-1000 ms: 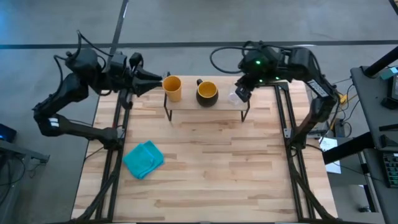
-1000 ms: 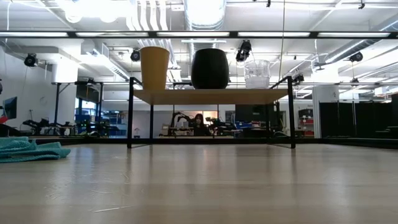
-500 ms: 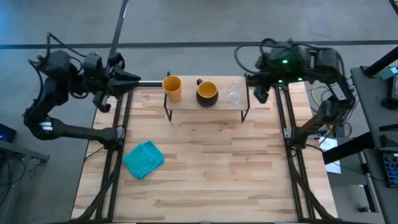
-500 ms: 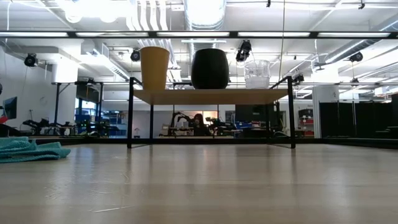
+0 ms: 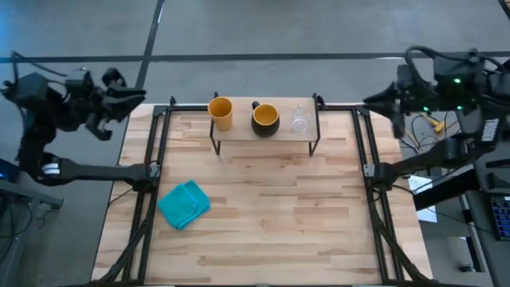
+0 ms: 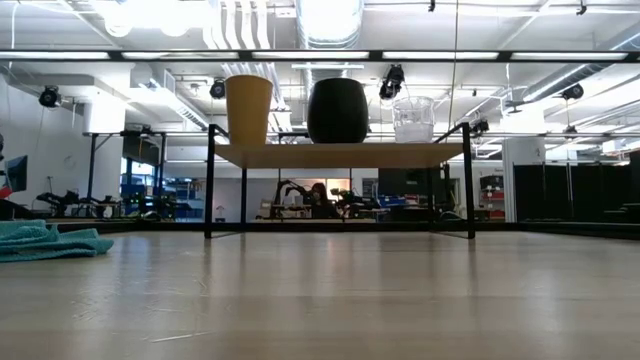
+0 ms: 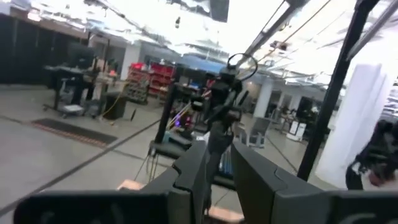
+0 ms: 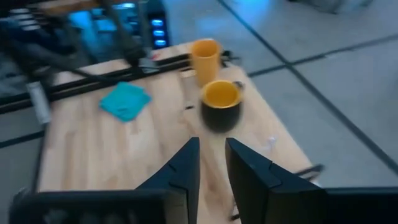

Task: Stack small to large cups/mugs on shelf
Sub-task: Return to Home Position

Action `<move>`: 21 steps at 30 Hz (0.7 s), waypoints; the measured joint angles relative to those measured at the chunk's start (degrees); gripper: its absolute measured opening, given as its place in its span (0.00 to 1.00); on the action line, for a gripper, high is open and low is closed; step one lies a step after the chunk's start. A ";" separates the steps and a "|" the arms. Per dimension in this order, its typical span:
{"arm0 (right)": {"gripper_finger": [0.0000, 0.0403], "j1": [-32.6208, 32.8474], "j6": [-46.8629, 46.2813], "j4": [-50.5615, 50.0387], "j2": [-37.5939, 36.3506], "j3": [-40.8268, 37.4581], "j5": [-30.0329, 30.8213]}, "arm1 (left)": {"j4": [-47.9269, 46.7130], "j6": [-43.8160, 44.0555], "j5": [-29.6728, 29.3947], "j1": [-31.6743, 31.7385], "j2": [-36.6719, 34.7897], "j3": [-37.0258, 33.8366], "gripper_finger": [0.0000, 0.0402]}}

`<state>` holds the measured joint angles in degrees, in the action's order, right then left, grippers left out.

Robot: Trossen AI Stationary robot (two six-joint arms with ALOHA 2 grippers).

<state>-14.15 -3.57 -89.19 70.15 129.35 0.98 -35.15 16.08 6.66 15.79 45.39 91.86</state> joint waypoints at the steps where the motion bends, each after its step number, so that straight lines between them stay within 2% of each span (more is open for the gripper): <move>1: 0.18 0.00 0.56 0.74 -1.15 -1.58 -1.49 | -1.76 -0.11 -0.11 0.00 -0.45 -0.08 0.16; 5: 0.19 0.00 1.00 7.84 -5.91 -10.91 -3.97 | -1.23 0.03 -0.91 0.00 -2.44 -1.48 0.16; 13: 0.19 0.00 -2.88 23.95 -16.62 -35.84 -4.20 | 1.76 0.04 -1.38 0.00 -5.78 -10.11 0.16; 21: 0.17 0.00 -9.74 42.07 -27.93 -56.23 -4.52 | 17.07 1.00 1.91 -0.04 -13.30 -27.27 0.16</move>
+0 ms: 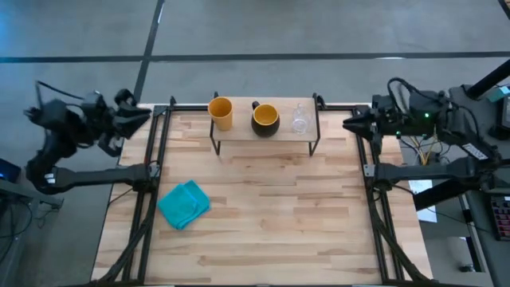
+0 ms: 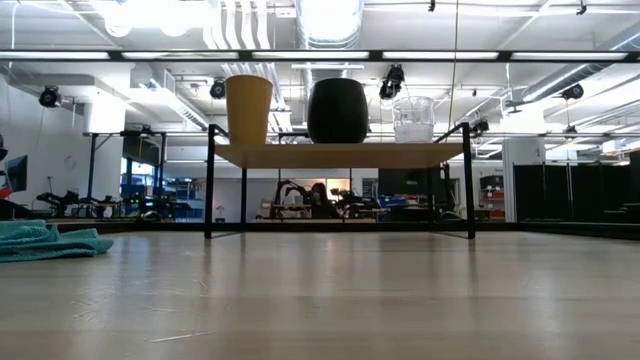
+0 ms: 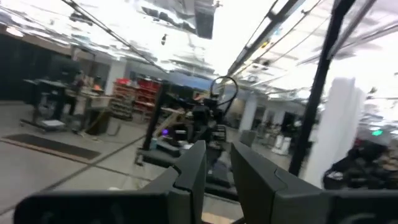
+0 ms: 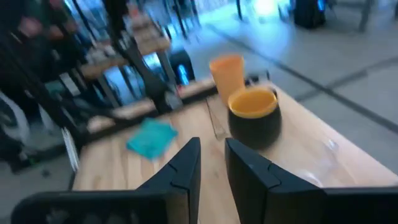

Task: Stack small to large cups/mugs on shelf
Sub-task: Return to Home Position

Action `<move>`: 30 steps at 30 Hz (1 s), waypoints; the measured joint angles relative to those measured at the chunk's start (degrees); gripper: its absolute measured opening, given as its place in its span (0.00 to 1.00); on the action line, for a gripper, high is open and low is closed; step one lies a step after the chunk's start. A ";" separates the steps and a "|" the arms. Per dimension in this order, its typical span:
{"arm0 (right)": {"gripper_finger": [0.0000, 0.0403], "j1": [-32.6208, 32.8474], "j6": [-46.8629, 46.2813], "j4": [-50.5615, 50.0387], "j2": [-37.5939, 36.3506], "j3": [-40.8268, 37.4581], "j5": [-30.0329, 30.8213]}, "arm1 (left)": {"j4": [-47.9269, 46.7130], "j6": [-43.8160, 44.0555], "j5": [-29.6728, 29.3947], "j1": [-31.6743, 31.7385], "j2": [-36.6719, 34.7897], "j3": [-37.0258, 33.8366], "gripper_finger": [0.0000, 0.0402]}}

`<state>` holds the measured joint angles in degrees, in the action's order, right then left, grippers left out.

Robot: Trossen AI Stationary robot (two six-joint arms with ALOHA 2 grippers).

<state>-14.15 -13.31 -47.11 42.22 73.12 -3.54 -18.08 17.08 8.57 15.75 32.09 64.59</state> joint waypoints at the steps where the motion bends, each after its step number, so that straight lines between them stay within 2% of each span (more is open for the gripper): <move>1: 0.17 0.00 -0.36 3.12 -1.47 -2.45 -0.56 | 2.16 0.92 0.72 0.00 -1.09 -2.62 0.16; 4: 0.18 0.02 -1.76 13.43 -5.91 -10.29 -4.08 | 10.22 3.52 3.06 -0.01 -4.98 -11.60 0.16; 7: 0.19 0.04 -4.54 21.99 -9.64 -17.63 -4.55 | 21.89 3.65 3.73 -0.02 -8.36 -20.70 0.16; 11: 0.20 0.04 -7.28 27.46 -13.14 -25.14 -4.77 | 36.52 4.86 7.35 -0.02 -12.02 -30.97 0.16; 13: 0.20 0.04 -6.91 30.56 -14.23 -28.89 -7.39 | 40.66 5.64 9.63 -0.06 -13.64 -35.05 0.16; 18: 0.18 0.08 -5.96 46.42 -15.19 -38.98 -15.01 | 42.63 6.41 11.92 -0.04 -16.00 -42.49 0.16; 23: 0.17 0.80 -9.68 57.11 -15.04 -48.10 -15.11 | 44.21 6.57 11.92 -0.04 -17.10 -46.44 0.16; 30: 0.19 3.33 -9.44 65.97 -15.04 -56.40 -15.06 | 48.09 5.49 12.05 -0.04 -17.26 -50.89 0.16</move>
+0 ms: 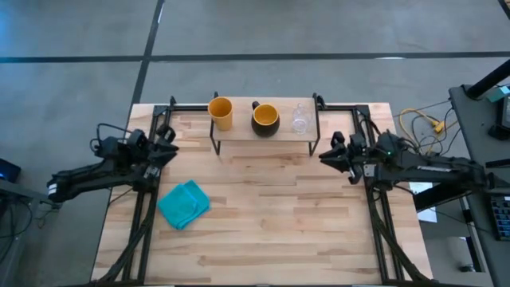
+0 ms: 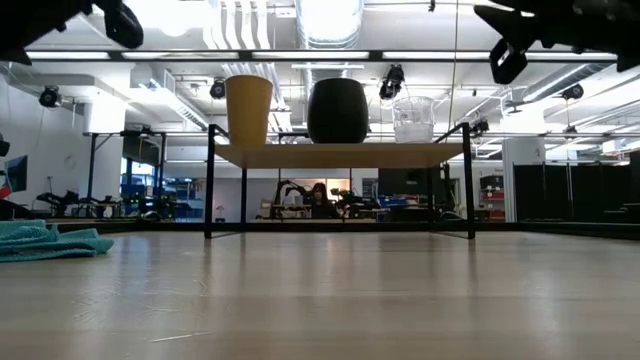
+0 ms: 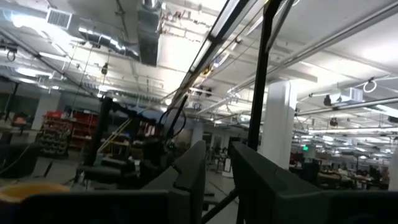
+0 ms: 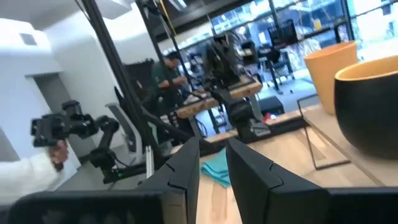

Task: Stack small to large cups/mugs on shelf
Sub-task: Return to Home Position

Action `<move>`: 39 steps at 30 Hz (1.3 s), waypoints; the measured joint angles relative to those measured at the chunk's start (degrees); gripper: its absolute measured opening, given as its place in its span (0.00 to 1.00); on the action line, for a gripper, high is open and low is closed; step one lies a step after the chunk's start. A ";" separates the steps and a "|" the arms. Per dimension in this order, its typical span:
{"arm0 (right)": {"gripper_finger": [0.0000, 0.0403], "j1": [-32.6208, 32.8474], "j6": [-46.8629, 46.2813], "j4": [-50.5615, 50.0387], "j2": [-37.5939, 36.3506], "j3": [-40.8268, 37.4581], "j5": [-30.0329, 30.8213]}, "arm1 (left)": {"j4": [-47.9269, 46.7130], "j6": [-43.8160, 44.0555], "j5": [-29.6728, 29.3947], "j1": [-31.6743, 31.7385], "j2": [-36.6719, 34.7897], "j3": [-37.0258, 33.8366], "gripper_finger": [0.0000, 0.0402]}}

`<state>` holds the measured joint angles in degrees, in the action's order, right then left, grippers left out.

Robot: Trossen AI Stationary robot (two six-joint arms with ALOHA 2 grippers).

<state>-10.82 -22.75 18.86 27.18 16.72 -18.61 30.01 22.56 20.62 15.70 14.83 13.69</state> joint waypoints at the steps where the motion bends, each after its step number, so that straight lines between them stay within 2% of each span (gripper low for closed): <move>1: 0.19 0.26 -0.23 1.66 -0.04 -0.92 0.06 | -0.04 -0.32 0.00 0.00 0.00 -0.68 0.16; 7: 0.20 0.80 -3.09 6.77 -0.03 -5.49 0.70 | 3.45 -0.37 0.09 0.00 0.02 -5.10 0.16; 16: 0.17 0.80 -5.31 7.32 -0.12 -9.62 2.16 | 12.40 2.36 0.13 0.04 -0.55 -11.94 0.16; 25: 0.19 0.80 -3.54 7.72 -0.15 -12.24 2.18 | 11.00 2.58 0.15 0.02 0.09 -13.21 0.16; 30: 0.19 0.80 -3.97 11.92 -0.15 -16.15 3.91 | 9.63 2.64 0.15 0.02 1.53 -13.25 0.16; 39: 0.18 0.80 -3.82 11.53 -0.11 -16.27 5.29 | 9.63 2.61 0.15 0.00 3.84 -13.29 0.16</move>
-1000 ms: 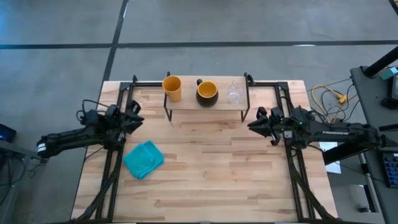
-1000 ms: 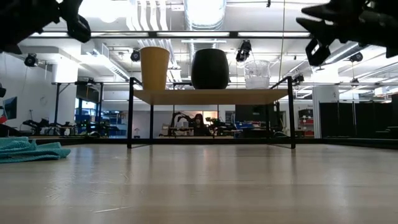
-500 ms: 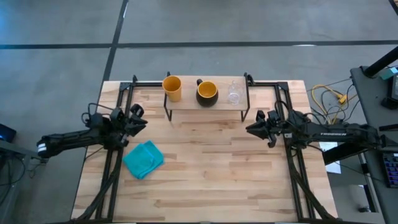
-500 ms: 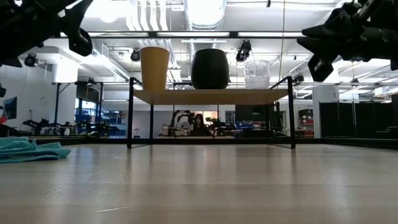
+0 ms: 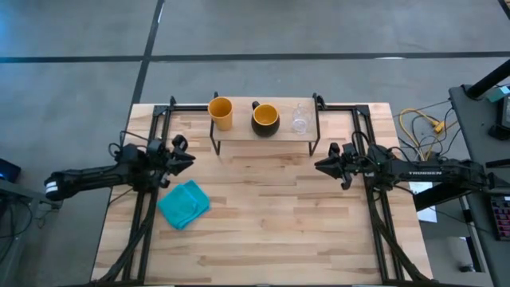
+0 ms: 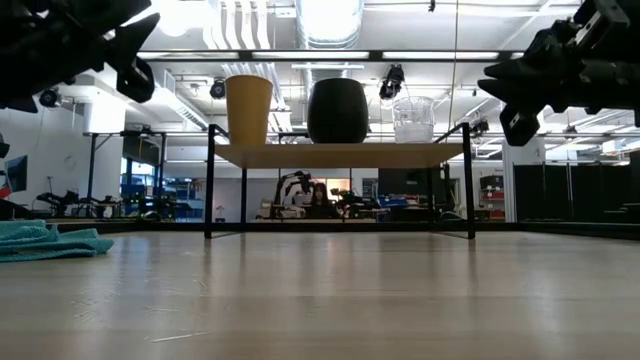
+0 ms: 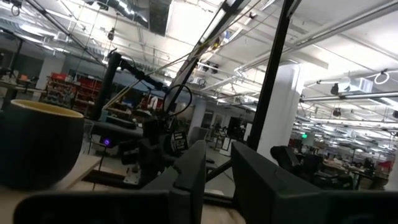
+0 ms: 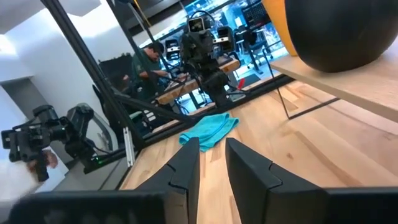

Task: Stack small to large cups/mugs on shelf
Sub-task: Return to Home Position

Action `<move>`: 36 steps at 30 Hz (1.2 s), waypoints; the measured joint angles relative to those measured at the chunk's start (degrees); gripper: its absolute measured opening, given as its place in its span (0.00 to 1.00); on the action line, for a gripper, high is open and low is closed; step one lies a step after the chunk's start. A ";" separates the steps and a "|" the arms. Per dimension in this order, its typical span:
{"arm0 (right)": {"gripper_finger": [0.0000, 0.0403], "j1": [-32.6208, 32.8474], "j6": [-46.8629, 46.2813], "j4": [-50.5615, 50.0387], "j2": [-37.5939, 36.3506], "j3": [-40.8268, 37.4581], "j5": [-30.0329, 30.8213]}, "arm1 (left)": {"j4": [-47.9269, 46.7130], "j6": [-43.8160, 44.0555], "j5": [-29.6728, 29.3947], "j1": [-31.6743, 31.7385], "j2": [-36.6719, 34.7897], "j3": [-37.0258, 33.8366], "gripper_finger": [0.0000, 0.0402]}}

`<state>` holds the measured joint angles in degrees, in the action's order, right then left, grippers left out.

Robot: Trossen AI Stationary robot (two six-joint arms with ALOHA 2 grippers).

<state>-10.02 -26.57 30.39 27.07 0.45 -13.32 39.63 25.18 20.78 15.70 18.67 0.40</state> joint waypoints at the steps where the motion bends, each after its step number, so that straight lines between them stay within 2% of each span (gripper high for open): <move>1: 0.18 0.00 -0.02 -0.02 0.00 0.00 -0.02 | 0.05 -0.01 0.00 0.00 0.23 0.00 0.16; 13: 0.18 0.00 0.21 -0.04 0.00 0.04 -0.06 | 0.21 -0.03 0.00 0.00 1.04 -0.07 0.16; 18: 0.17 0.00 0.21 -0.17 -1.13 0.07 -0.07 | 0.02 -0.05 0.00 0.00 -0.93 -0.11 0.16; 26: 0.19 0.00 0.20 -0.32 -10.74 0.09 -0.07 | 0.27 -0.07 0.02 0.04 -9.04 -0.13 0.16; 36: 0.17 0.00 0.20 -0.30 -21.01 0.09 -0.09 | 0.22 -0.07 0.02 0.02 -15.12 -0.17 0.16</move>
<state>-10.02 -26.37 30.09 6.06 0.54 -13.41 39.86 25.10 20.80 15.73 3.55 0.23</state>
